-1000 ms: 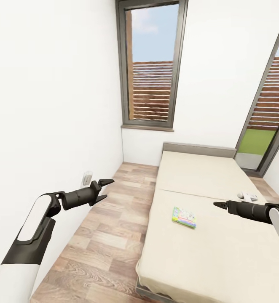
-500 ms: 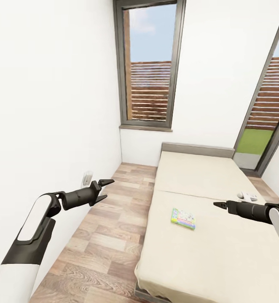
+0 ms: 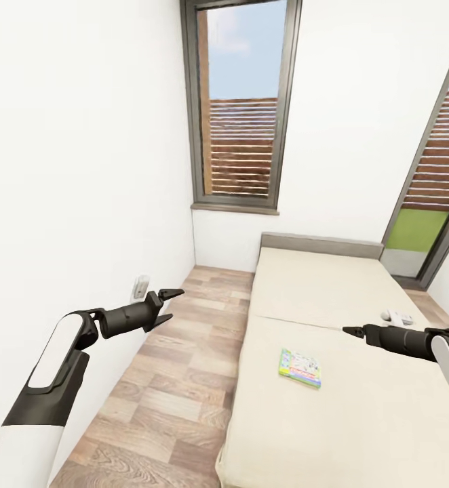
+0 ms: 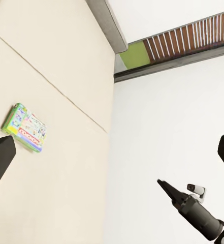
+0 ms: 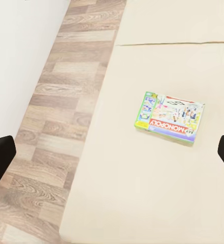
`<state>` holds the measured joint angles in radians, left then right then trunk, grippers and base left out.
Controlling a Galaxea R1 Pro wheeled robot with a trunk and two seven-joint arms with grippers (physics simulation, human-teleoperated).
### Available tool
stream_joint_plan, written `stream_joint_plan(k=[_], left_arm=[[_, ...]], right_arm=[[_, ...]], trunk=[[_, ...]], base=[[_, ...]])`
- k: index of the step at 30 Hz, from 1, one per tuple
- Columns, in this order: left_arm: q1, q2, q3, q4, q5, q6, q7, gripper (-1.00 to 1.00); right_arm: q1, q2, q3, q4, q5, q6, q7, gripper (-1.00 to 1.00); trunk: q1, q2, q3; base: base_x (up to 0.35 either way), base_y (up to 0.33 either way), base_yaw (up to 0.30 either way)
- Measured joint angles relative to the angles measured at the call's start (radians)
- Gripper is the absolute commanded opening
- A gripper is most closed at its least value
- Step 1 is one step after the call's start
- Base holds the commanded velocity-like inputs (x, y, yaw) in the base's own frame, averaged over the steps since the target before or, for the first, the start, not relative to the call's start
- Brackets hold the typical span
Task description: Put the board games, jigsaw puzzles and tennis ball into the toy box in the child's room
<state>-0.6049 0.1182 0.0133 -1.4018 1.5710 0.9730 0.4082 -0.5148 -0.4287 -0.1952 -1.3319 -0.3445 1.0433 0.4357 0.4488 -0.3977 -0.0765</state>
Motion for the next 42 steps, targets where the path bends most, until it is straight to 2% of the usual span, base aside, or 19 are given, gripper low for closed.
stream_joint_plan(k=[9,25,28,29,31,32,35,36,38,42], left_arm=[[0.0,0.0,0.0,0.0,0.0,0.0,0.001,1.0],[0.001,-0.001,0.005,-0.011,0.007,0.005,-0.003,1.0],[0.023,0.002,0.004,-0.088,0.007,0.01,0.001,1.0],[0.024,0.002,0.004,-0.089,0.006,0.01,0.002,1.0],[0.059,0.005,0.006,-0.131,0.004,0.013,0.0,1.0],[0.06,0.005,0.006,-0.132,0.005,0.013,0.0,1.0],[0.103,0.006,0.005,-0.167,0.003,0.014,-0.004,1.0],[0.104,0.006,0.005,-0.167,0.003,0.014,-0.004,1.0],[0.119,0.005,0.004,-0.181,0.004,0.015,-0.003,1.0],[0.127,0.007,0.007,-0.19,0.008,0.015,-0.001,1.0]], right_arm=[[-0.001,0.003,-0.002,0.031,0.0,0.0,0.003,1.0],[-0.01,0.004,0.002,0.077,0.001,0.0,0.001,1.0],[-0.037,0.002,0.004,0.148,0.004,0.0,0.0,1.0],[-0.037,0.002,0.004,0.149,0.003,0.0,0.0,1.0],[-0.081,0.002,0.005,0.219,0.005,0.0,-0.001,1.0],[-0.082,0.002,0.005,0.22,0.005,0.0,-0.001,1.0],[-0.16,0.001,0.007,0.352,0.007,0.0,-0.001,1.0],[-0.161,0.001,0.007,0.353,0.006,0.0,-0.001,1.0],[-0.204,-0.002,0.008,0.437,0.008,0.0,-0.001,1.0],[-0.233,-0.004,0.008,0.497,0.007,-0.001,0.001,1.0]], trunk=[[0.0,0.0,0.0],[0.0,0.0,0.0],[0.0,0.0,0.0],[0.0,0.0,0.0],[0.0,0.0,0.0],[0.0,0.0,0.0],[0.001,0.0,0.0],[0.0,0.0,0.0],[0.001,0.0,0.0],[0.0,0.0,0.0]], base=[[0.145,0.0,0.0],[0.017,0.0,0.0],[0.002,0.0,0.0],[0.002,0.0,0.0],[0.001,0.0,0.0],[0.001,0.0,0.0],[0.0,0.0,0.0],[0.0,0.0,0.0],[0.0,0.0,0.0],[0.0,0.0,0.0]])
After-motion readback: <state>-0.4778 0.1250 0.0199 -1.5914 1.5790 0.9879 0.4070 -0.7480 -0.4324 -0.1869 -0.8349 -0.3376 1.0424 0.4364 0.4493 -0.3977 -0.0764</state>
